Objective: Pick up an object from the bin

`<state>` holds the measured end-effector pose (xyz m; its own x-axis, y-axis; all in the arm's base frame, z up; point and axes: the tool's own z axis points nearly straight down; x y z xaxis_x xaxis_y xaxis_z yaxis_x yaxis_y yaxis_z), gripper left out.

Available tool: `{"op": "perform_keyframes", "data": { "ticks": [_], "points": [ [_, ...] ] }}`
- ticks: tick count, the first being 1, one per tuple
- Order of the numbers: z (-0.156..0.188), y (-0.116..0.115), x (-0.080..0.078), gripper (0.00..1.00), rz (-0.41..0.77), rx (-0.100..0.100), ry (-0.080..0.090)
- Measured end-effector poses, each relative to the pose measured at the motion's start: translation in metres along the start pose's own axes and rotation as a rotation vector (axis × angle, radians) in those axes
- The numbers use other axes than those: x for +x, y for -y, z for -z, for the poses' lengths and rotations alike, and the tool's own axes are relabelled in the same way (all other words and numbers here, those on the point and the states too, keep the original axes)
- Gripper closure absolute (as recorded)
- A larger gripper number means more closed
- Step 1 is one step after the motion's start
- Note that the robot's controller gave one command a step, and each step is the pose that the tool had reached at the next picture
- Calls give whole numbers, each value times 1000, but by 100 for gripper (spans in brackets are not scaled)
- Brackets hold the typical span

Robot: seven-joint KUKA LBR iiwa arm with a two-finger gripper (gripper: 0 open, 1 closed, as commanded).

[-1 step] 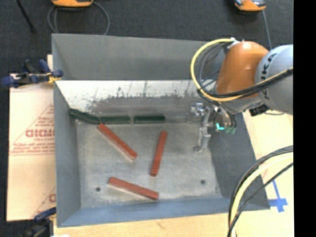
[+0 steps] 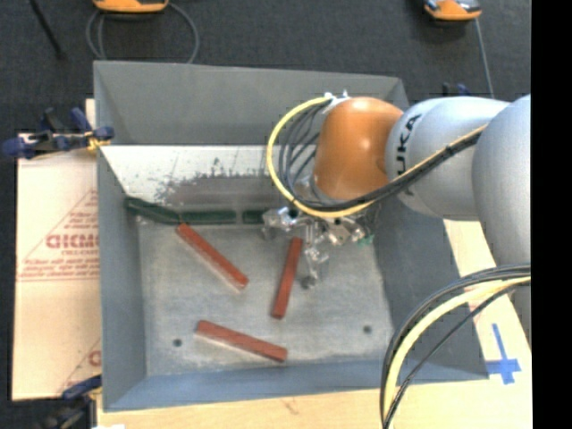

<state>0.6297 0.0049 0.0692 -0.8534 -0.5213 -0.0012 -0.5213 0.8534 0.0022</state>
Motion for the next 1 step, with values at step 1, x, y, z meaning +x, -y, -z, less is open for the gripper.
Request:
{"op": "perform_keyframes", "data": {
  "ticks": [1],
  "points": [
    [33,-6,-4,0,247,7,5]
  ]
}}
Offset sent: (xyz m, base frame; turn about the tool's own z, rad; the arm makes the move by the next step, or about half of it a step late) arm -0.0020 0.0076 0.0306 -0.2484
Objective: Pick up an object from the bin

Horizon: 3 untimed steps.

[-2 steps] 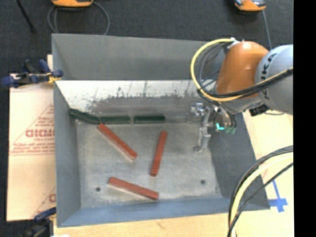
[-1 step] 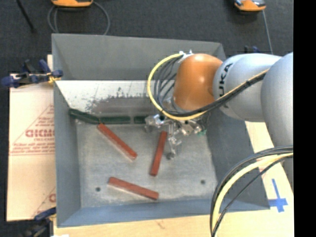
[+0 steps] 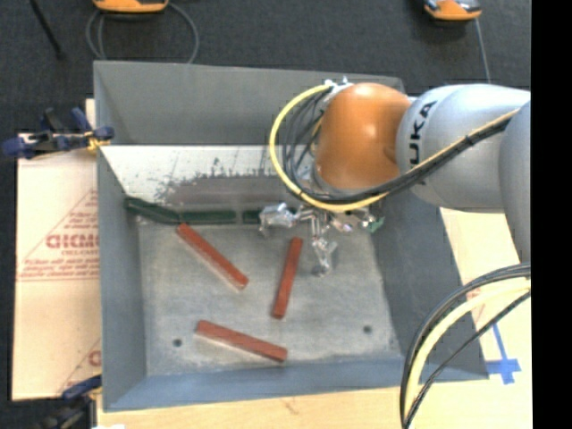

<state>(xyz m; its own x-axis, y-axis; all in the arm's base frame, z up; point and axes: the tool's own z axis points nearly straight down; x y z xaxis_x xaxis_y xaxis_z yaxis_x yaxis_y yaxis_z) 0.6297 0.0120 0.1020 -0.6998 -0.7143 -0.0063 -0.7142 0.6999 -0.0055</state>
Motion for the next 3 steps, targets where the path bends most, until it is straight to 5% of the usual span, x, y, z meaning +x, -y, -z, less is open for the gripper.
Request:
{"op": "perform_keyframes", "data": {
  "ticks": [1,2,3],
  "points": [
    [-29,-2,-8,0,429,1,1],
    [-29,-3,-9,100,424,-1,3],
    [156,-30,-4,100,731,1,2]
  ]
}}
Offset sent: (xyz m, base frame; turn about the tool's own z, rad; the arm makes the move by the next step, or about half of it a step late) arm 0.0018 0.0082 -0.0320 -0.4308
